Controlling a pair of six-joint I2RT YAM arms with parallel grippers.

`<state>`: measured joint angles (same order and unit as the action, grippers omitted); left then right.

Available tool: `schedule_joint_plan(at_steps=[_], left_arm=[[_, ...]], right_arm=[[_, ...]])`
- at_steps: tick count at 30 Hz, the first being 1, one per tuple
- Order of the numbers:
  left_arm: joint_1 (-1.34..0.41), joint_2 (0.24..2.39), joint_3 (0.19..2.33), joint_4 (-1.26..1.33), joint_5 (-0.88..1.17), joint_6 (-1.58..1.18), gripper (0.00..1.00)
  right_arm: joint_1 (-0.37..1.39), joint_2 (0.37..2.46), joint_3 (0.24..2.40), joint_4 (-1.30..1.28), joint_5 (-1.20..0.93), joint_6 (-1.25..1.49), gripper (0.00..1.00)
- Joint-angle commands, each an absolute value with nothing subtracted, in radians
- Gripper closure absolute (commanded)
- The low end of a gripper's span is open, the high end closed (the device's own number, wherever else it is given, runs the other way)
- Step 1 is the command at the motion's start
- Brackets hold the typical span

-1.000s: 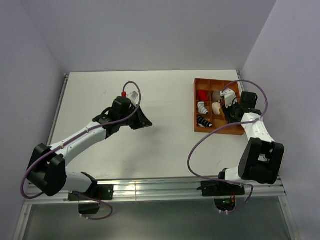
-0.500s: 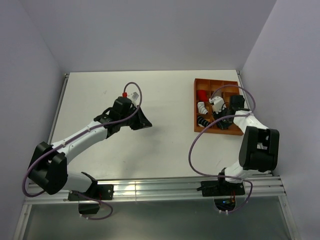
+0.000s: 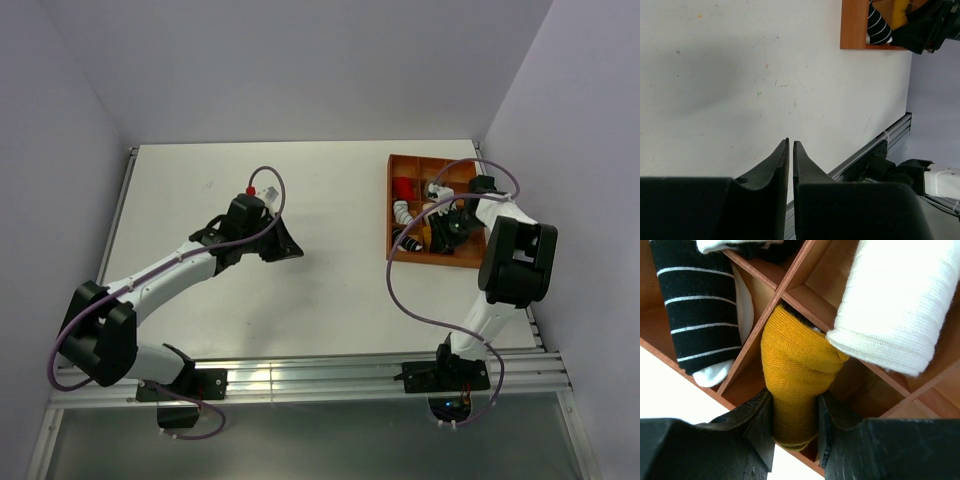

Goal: Roll the socks
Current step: Place the sock in the storage box.

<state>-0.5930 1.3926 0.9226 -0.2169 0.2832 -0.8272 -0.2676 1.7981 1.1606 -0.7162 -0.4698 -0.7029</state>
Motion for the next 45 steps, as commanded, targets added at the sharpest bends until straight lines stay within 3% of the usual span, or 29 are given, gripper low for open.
schedule_joint_plan(at_steps=[1,5,12,15,23,41,45], left_arm=[[-0.589,1.407,0.974,-0.239,0.302,-0.802,0.87],[-0.589,1.416,0.985,-0.258,0.305,-0.799,0.87],[-0.587,1.419,1.003,-0.285,0.290,-0.792,0.87],[-0.587,1.420,1.015,-0.296,0.282,-0.782,0.87],[-0.583,1.430,1.032,-0.311,0.270,-0.765,0.87],[-0.569,1.440,1.034,-0.311,0.282,-0.747,0.86],[-0.569,1.448,1.037,-0.310,0.288,-0.744,0.86]], right_arm=[[-0.282,1.856,1.175,-0.785,-0.447,-0.687,1.00],[-0.285,1.853,1.166,-0.770,-0.393,-0.680,0.95],[-0.285,1.803,1.144,-0.742,-0.370,-0.672,0.66],[-0.285,1.779,1.163,-0.761,-0.377,-0.663,0.59],[-0.285,1.741,1.180,-0.796,-0.393,-0.675,0.49],[-0.287,1.698,1.252,-0.842,-0.368,-0.618,0.43],[-0.290,1.683,1.287,-0.879,-0.394,-0.623,0.35]])
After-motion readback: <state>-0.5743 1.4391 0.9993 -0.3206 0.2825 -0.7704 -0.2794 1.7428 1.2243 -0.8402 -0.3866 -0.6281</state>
